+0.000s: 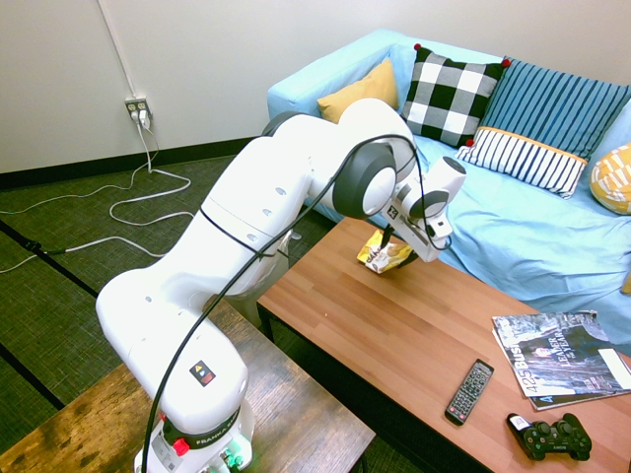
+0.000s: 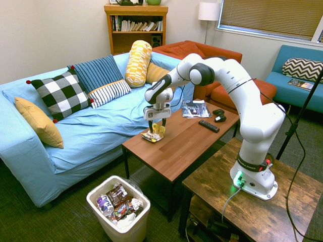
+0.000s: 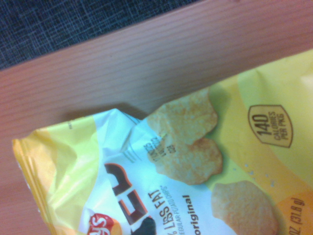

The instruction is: Throw the chip bag in the trash bin

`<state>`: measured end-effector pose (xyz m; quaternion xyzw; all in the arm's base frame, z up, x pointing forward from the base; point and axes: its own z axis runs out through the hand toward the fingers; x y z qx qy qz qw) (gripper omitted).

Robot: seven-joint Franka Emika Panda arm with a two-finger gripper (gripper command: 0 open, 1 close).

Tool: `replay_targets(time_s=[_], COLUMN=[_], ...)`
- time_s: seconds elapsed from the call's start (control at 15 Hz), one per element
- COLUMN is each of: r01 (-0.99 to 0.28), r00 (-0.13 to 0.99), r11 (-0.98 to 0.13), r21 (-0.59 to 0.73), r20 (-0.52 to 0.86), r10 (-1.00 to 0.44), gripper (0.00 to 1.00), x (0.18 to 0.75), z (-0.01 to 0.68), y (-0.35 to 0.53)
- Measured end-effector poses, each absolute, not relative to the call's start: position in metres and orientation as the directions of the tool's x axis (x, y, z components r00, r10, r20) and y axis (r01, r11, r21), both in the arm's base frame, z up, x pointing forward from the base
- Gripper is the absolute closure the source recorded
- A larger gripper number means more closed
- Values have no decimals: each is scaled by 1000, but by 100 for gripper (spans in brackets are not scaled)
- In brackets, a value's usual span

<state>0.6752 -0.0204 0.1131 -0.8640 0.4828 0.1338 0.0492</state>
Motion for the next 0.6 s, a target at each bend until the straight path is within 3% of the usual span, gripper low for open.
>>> replay_targets(time_s=[0.6], r01=[-848], r00=[499], r11=[-529], r21=[40], r20=[-278], r10=[-821], gripper=[100], x=[677], z=[115], y=[-33])
